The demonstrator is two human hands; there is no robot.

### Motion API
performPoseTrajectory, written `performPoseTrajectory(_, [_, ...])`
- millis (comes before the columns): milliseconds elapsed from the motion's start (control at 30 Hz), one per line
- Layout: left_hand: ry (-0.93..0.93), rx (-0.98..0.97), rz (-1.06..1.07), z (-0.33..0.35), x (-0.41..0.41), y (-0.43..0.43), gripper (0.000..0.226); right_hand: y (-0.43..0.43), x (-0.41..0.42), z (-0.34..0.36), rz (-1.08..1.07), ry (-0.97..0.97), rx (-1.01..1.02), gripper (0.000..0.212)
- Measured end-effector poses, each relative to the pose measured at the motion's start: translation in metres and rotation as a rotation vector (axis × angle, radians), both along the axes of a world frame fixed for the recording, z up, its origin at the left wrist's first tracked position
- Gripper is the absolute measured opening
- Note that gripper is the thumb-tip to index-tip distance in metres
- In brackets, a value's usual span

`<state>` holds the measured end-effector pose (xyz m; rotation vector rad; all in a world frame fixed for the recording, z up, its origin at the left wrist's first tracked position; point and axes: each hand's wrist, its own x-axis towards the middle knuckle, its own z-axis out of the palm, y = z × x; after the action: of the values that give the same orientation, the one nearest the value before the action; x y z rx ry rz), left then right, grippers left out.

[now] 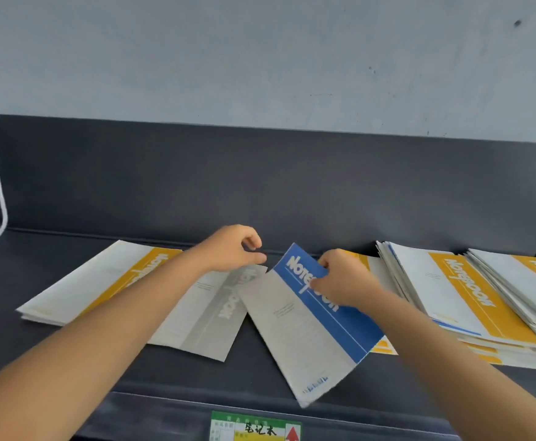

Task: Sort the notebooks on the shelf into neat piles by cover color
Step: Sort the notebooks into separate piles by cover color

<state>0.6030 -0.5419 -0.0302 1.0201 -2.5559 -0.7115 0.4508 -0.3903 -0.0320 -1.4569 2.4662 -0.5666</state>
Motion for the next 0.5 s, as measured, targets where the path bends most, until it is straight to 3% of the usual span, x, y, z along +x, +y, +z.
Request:
performPoseTrajectory(167, [-0.343, -0.318, -0.103, -0.032, 0.005, 0.010, 0.073, 0.000, -0.005, 0.006, -0.172, 0.158, 0.126, 0.039])
performPoseTrajectory(367, [-0.455, -0.319, -0.044, -0.050, 0.005, -0.009, 0.048, -0.008, 0.004, -0.005, -0.223, 0.105, 0.170, 0.036])
performPoseTrajectory(433, [-0.459, -0.328, -0.035, -0.049, 0.004, -0.014, 0.050, -0.012, 0.013, -0.008, -0.212, 0.058, 0.122, 0.012])
performPoseTrajectory(467, [-0.461, -0.334, -0.035, -0.049, 0.004, -0.015, 0.049, -0.015, 0.016, -0.011, -0.202, 0.063, 0.103, 0.012])
performPoseTrajectory(500, [-0.463, -0.340, -0.037, -0.048, 0.003, -0.016, 0.048, -0.017, 0.020, -0.014, -0.183, 0.081, 0.111, 0.029])
